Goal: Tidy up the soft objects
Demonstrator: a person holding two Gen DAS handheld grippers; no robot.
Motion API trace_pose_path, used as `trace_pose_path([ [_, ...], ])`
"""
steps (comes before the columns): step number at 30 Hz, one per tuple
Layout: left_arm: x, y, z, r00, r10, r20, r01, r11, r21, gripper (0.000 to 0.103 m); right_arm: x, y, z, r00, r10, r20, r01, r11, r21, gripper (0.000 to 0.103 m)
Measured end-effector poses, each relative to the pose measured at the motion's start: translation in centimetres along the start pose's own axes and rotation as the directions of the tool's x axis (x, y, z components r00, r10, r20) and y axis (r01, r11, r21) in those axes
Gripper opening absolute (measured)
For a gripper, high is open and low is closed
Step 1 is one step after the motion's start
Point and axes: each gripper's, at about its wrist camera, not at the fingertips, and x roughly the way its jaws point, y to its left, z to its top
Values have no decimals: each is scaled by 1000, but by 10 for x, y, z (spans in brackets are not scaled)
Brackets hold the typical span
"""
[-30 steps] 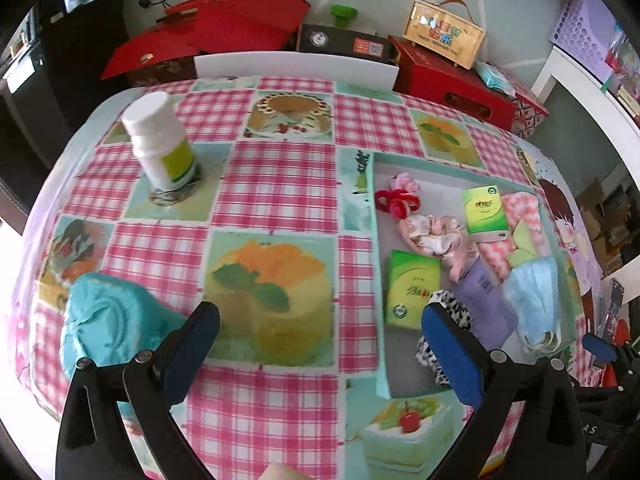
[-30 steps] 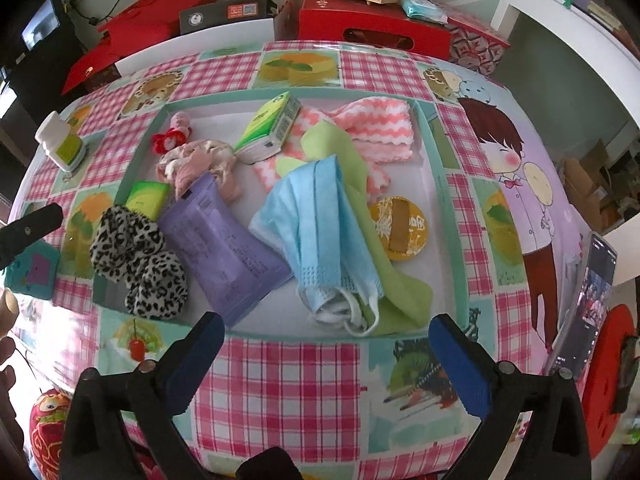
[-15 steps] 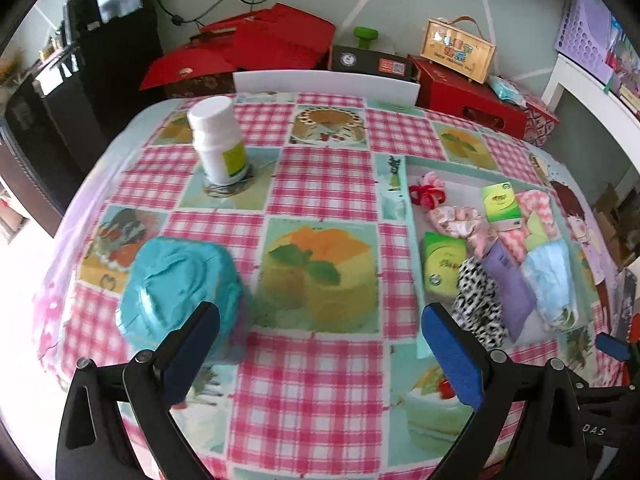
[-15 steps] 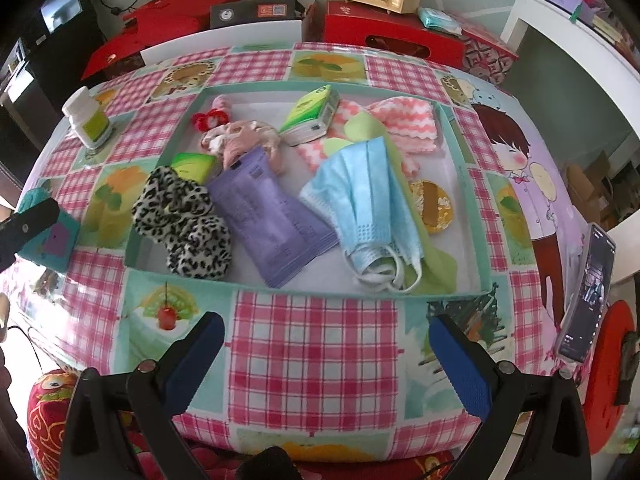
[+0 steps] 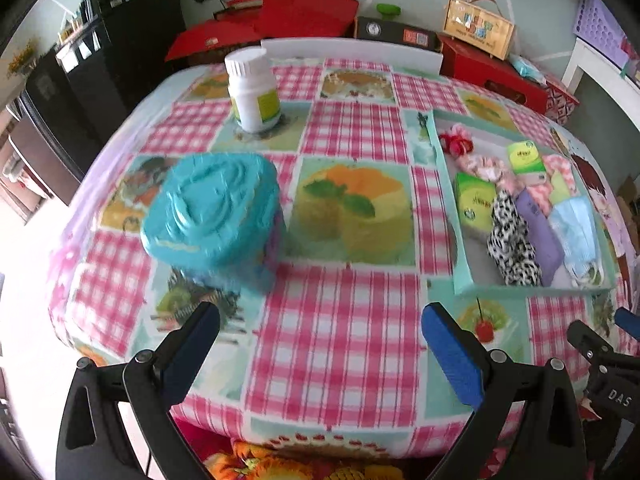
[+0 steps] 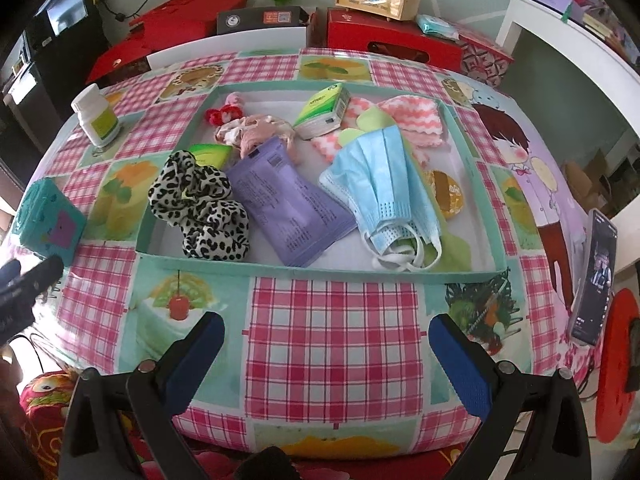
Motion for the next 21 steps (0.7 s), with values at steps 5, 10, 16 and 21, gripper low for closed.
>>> trace_pose_path([
  [5,-5,1,-5,1000,-16,-8,15,1000,-13,101,-3,-1,-2,1000,-7,19,7,1000,12,103],
  [10,-10,-2,-10,1000,-3,8,3,1000,3,101,-1,-2,-2,1000,2,14,-2,1000,23,103],
  [16,-12,-13,-11,999,44,26,-46,997,61,101,-2,-3,-2,1000,0,24,0,1000,31,103],
  [21,-19,-22,-13,996,61,59,-67,992,105,101,-4,-2,-2,999,-14,33,13,1000,24,103],
])
